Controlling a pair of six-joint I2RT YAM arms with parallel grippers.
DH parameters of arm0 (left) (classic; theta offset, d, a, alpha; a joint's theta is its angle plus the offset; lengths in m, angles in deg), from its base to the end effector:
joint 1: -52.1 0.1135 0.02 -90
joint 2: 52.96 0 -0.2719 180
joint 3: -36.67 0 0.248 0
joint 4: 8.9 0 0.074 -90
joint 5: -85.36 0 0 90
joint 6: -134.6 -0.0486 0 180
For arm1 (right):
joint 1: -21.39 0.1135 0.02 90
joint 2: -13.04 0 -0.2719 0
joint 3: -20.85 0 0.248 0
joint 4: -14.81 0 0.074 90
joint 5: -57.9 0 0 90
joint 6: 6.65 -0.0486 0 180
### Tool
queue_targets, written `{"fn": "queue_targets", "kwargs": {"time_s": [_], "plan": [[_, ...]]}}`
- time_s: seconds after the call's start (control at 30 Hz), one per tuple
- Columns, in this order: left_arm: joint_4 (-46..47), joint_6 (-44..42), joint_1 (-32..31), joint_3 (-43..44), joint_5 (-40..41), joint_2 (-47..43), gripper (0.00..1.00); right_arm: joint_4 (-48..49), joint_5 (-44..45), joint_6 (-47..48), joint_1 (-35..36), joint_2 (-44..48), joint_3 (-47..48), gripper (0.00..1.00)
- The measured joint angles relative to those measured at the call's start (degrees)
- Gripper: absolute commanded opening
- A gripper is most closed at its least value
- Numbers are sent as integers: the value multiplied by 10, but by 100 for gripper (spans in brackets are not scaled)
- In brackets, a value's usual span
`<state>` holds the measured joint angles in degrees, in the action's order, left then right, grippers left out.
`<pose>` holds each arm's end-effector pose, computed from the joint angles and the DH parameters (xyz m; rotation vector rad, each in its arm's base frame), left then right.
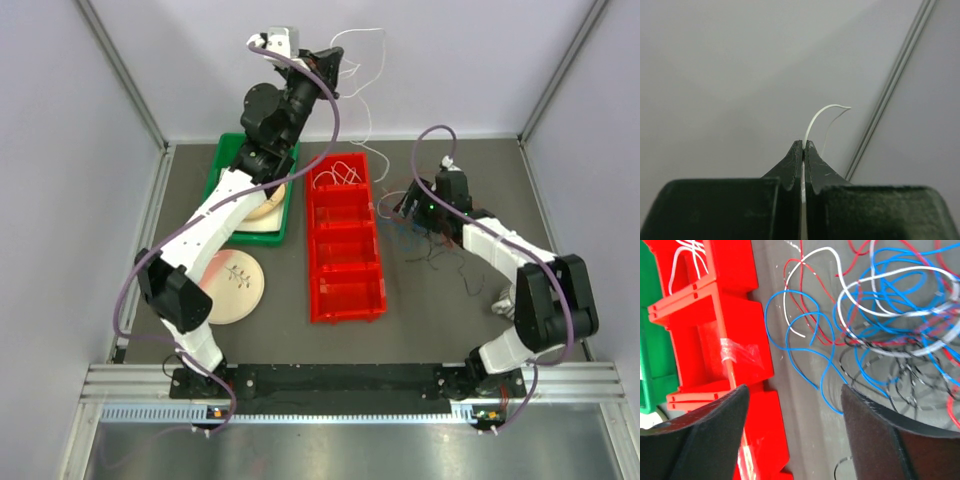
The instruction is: Untangle the cables
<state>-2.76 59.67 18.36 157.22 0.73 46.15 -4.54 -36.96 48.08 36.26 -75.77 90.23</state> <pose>0.3371 -0.2197 0.5293 0.0957 1.1144 -0.7129 0.3311 0.0922 0.2262 0.3622 2.2779 0.5570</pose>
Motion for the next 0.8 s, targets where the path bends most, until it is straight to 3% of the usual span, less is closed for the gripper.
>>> {"fn": "queue_targets", "kwargs": {"time_s": [0.17, 0.4, 0.8], "plan": [[1, 5, 4, -2, 0, 39, 0, 0, 23, -14, -9, 77, -37, 85], [2, 14, 13, -20, 1, 67, 0, -1, 32, -21, -28, 157, -44, 87], [17, 38, 32, -85, 3, 72, 0, -27, 36, -19, -61, 206, -59, 88]]}}
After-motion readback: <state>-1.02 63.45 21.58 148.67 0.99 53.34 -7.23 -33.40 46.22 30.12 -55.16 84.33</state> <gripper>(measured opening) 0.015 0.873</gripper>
